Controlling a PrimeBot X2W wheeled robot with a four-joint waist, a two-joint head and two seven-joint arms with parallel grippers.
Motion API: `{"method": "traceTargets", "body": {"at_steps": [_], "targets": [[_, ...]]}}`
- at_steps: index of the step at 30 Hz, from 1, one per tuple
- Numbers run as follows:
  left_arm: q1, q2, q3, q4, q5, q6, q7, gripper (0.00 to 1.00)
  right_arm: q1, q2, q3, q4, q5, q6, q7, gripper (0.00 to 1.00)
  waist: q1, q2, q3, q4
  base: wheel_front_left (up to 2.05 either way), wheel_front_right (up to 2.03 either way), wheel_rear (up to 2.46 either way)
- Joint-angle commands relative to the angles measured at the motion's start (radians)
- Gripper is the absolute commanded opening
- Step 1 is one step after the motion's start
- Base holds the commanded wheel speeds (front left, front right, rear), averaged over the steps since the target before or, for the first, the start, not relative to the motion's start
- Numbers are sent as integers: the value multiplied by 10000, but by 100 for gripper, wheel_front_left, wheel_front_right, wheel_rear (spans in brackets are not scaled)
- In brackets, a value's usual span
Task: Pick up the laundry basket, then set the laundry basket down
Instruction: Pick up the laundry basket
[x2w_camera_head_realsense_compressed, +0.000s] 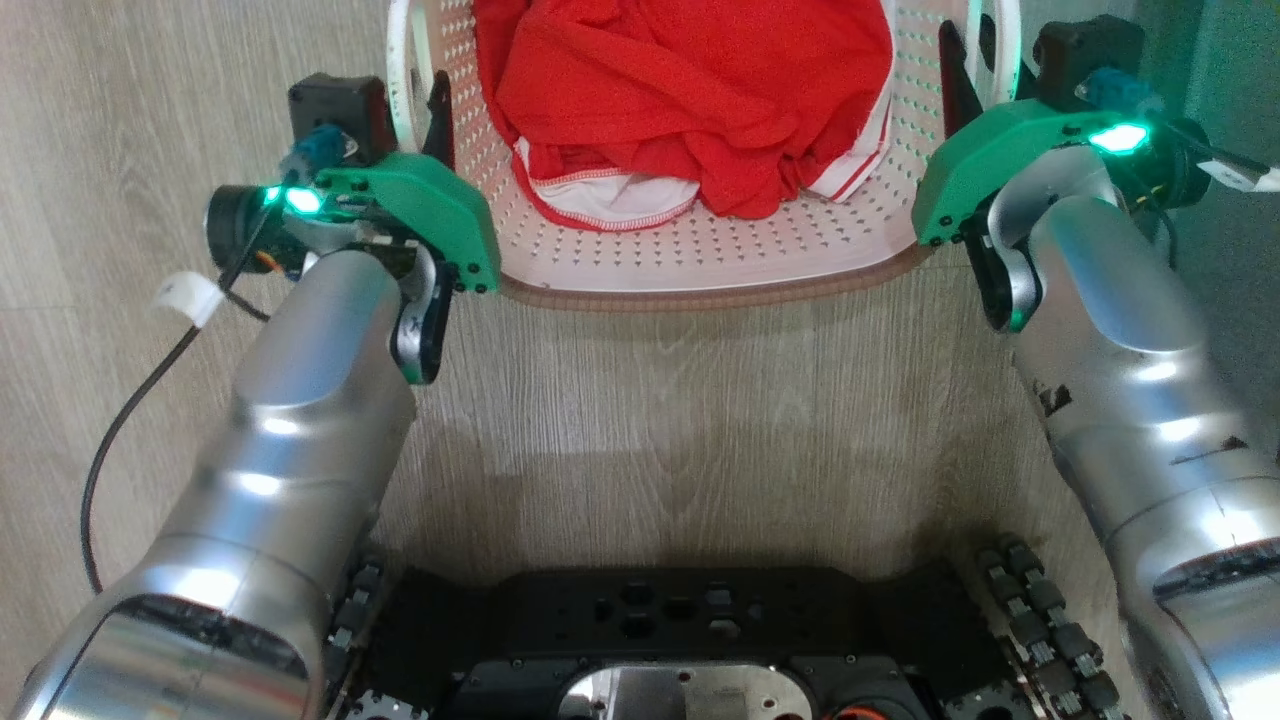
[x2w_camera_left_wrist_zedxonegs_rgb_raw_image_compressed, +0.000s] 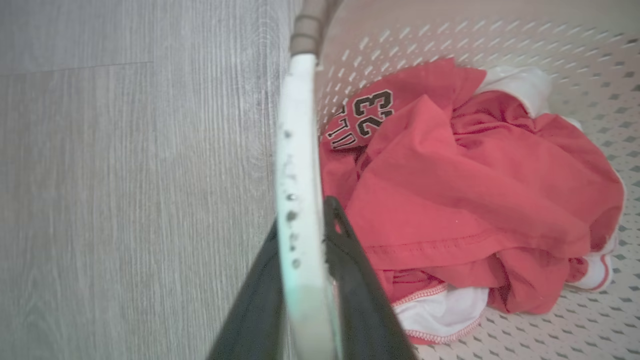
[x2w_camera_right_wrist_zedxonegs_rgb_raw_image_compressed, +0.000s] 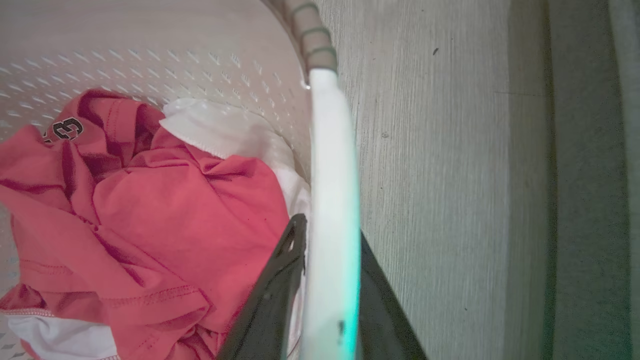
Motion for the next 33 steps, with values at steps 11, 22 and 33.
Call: {"method": "traceTargets", "body": {"at_steps": [11, 22, 33], "targets": [[239, 233, -483, 159, -548, 260, -80, 0, 242, 174, 451, 509, 455, -15, -122, 0, 0, 0, -369, 37, 0, 0, 0], [877, 233, -765, 622, -1050, 288, -80, 0, 808, 174, 1193, 919, 1589, -15, -122, 0, 0, 0, -1721, -105, 0, 0, 0], [1822, 233, -1447, 1394, -1784, -1, -80, 0, 1694, 174, 2492, 1872, 2868, -15, -75, 0, 0, 0, -3610, -151, 0, 0, 0]]}}
